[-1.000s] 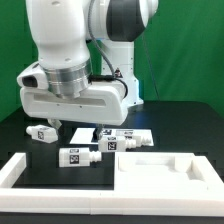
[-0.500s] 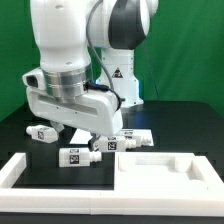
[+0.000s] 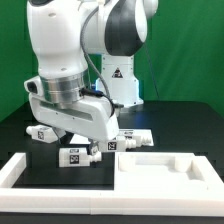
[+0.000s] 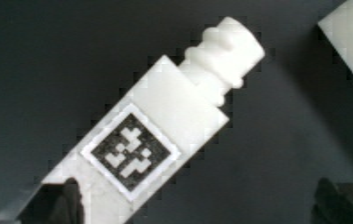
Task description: Assemble one leg
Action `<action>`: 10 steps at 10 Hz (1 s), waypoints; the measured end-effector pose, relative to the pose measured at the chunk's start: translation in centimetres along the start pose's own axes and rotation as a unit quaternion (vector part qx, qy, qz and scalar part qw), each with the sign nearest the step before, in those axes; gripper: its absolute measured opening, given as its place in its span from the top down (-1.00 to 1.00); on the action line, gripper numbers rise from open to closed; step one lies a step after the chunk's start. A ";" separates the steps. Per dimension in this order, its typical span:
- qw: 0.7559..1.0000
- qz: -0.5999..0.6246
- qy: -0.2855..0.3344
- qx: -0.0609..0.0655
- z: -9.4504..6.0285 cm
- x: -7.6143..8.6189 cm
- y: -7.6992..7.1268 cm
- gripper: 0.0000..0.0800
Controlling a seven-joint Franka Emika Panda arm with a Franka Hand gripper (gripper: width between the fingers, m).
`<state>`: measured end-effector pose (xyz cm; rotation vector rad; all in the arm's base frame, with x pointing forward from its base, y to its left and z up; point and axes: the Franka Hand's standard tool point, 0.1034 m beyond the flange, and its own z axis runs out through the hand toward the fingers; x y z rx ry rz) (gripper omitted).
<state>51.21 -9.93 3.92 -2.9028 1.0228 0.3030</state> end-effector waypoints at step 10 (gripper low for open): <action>0.997 0.073 0.002 -0.006 3.2 -1.0 1.5 -0.59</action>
Offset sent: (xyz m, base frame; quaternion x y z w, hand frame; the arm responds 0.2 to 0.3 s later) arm -0.0382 -0.0154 -0.0081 -0.0086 -0.0064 0.1573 0.9875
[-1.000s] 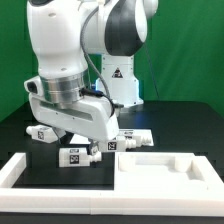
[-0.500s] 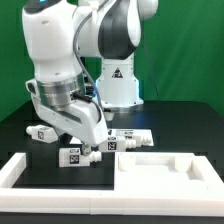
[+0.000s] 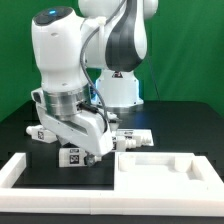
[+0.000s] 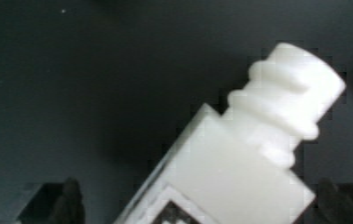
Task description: Assemble one leg
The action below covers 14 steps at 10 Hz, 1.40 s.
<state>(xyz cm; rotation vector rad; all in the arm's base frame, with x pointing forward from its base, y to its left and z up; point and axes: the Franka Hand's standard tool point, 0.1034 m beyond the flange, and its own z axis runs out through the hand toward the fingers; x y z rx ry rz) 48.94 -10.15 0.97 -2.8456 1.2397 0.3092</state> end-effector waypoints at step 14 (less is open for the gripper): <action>0.978 -0.207 0.011 -0.004 0.1 -0.5 2.9 0.16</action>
Offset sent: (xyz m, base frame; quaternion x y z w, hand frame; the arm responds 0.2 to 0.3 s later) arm 0.0000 0.0000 0.0000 0.0000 0.0000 0.0000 1.0000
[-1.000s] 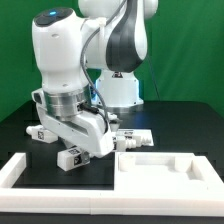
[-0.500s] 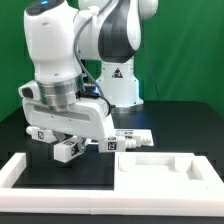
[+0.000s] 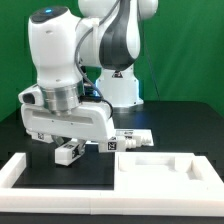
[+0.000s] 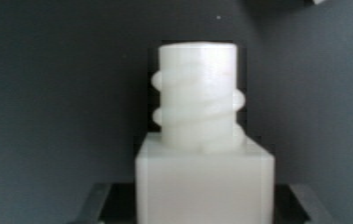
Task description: Assemble one leg
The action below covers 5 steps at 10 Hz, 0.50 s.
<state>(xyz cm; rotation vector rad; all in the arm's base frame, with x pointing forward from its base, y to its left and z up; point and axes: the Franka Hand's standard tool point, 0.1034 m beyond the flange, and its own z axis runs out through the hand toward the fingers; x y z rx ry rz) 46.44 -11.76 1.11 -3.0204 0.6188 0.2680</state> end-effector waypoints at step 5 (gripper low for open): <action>1.000 -0.004 -0.013 0.006 -1.0 1.0 -0.5 -0.61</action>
Offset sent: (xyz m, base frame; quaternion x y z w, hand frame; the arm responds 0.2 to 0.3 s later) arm 0.0000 0.0000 0.0000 0.0000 0.0000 0.0000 1.0000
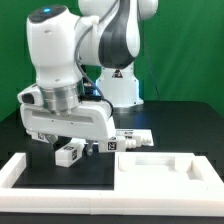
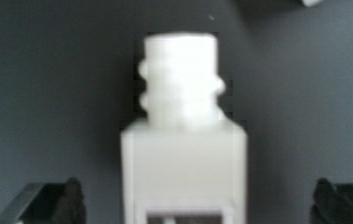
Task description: Assemble one leg
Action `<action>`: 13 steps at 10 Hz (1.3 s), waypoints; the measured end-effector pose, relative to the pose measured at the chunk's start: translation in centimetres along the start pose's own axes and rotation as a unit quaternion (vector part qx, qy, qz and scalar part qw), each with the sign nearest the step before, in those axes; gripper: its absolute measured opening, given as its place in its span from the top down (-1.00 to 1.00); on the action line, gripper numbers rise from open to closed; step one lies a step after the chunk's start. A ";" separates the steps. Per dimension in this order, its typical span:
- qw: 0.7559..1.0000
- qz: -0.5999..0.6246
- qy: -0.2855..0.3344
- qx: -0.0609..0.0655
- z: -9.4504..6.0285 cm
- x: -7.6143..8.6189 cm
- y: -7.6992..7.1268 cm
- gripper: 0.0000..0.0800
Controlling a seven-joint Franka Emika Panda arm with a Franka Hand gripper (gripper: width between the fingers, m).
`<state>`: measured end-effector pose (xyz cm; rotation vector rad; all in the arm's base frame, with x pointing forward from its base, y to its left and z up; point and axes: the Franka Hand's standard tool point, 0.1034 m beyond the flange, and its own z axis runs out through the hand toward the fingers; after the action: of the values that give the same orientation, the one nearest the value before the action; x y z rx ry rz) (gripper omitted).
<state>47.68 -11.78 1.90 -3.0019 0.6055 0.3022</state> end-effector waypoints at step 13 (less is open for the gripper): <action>0.937 0.015 -0.348 0.022 1.0 1.1 0.2 -0.62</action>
Offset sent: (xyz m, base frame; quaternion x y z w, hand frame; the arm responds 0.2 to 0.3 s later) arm 0.0771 -0.0290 0.0230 0.0236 -0.2124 0.0039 0.9769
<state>48.44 -12.32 0.71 -2.5614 0.5541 1.2504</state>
